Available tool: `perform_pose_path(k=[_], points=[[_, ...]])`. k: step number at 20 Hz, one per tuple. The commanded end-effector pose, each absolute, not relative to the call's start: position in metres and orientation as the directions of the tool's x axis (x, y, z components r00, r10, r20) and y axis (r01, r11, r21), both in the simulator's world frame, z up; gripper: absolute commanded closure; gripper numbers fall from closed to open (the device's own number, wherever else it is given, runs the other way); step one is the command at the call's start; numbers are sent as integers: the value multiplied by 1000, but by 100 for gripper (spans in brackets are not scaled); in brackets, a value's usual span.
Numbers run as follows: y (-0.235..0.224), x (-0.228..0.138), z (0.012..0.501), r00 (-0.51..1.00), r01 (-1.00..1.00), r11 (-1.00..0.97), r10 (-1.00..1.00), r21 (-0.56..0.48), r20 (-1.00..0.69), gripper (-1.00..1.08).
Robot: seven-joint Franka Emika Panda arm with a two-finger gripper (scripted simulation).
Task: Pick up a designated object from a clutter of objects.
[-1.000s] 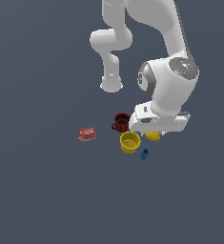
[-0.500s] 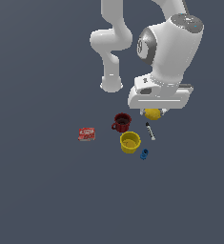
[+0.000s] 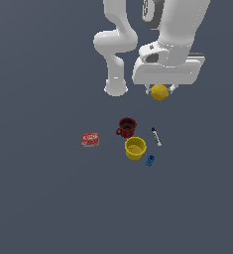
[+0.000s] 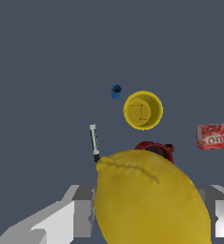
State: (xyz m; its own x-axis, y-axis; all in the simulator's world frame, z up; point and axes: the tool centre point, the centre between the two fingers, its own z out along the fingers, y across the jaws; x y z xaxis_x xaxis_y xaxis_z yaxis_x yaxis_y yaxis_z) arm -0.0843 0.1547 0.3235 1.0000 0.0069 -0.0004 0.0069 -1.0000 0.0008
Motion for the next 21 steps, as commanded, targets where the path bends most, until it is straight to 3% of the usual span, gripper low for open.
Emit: perform_pose_path(k=[1,11,21], points=[[153,-97,342,1000,7,-1000,7,0,0,108],[150,-131,394,1000,7,-1000,7,0,0,108],[149,-136,405,1000,6,-1000,6,0,0,108]])
